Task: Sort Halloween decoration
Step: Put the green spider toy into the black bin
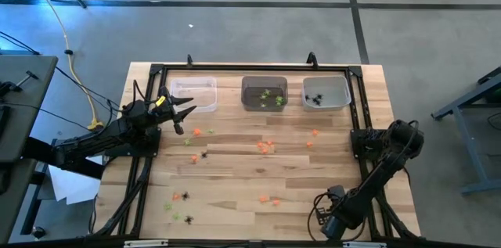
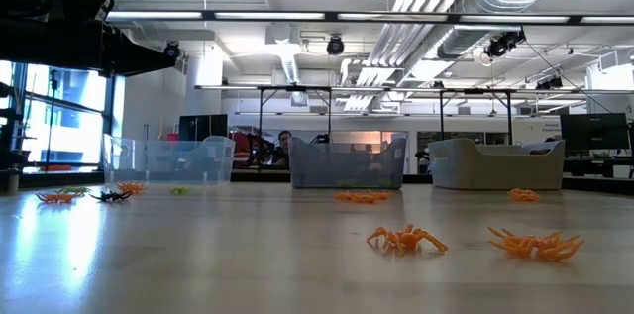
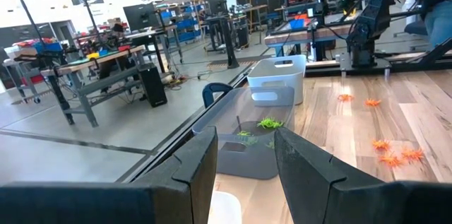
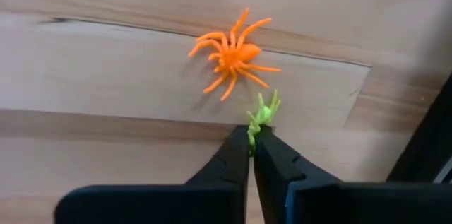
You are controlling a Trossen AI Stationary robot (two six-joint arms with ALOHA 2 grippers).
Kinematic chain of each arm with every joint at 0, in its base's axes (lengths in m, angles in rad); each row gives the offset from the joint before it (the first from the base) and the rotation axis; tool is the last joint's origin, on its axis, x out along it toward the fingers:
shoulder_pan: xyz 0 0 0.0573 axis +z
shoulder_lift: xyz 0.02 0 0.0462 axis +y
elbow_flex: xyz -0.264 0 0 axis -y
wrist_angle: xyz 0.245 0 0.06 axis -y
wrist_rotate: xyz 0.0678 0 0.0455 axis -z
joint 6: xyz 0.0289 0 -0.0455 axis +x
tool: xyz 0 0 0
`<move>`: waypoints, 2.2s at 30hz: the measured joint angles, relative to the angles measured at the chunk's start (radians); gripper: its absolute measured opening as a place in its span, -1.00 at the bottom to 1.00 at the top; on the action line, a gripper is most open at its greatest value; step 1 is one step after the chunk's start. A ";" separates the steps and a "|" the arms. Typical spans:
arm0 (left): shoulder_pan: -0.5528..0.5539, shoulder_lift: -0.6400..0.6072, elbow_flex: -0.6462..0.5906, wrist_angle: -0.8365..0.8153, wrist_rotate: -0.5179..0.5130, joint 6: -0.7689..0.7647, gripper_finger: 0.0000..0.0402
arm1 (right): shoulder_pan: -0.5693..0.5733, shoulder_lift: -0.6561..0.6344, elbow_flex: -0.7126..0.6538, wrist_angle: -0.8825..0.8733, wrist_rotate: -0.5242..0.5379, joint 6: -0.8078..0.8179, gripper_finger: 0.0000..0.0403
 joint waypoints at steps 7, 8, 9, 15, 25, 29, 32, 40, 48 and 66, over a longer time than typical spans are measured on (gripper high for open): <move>0.000 0.000 0.000 0.000 0.000 0.000 -0.35 | -0.002 -0.036 -0.004 0.005 -0.002 0.001 -0.98; 0.000 0.000 0.000 0.000 0.000 0.000 -0.35 | -0.002 -0.047 -0.005 0.005 0.001 0.001 -0.99; 0.000 0.000 0.000 0.000 0.000 0.000 -0.35 | -0.001 -0.059 -0.007 0.002 0.005 0.001 -0.99; 0.000 0.000 0.000 0.000 0.000 0.000 -0.35 | -0.001 -0.134 -0.007 -0.026 0.012 0.002 -1.00; 0.000 0.000 0.000 0.000 0.000 0.000 -0.35 | -0.003 -0.270 -0.003 -0.037 0.152 -0.038 -1.00; 0.000 0.000 0.000 0.000 0.000 0.000 -0.35 | -0.038 -0.285 -0.003 -0.058 0.294 -0.078 -1.00; 0.000 0.000 0.000 0.000 0.000 0.000 -0.35 | -0.092 -0.285 -0.003 -0.062 0.379 -0.132 -1.00; 0.000 0.000 0.000 0.000 0.000 0.000 -0.35 | -0.335 -0.285 -0.002 -0.017 0.474 -0.539 -1.00; 0.000 0.000 0.000 0.000 0.000 0.000 -0.35 | -0.653 -0.285 -0.002 0.070 0.475 -1.017 -1.00; 0.000 0.000 0.000 0.000 0.000 0.000 -0.35 | -1.211 -0.285 -0.001 0.386 0.456 -1.523 -1.00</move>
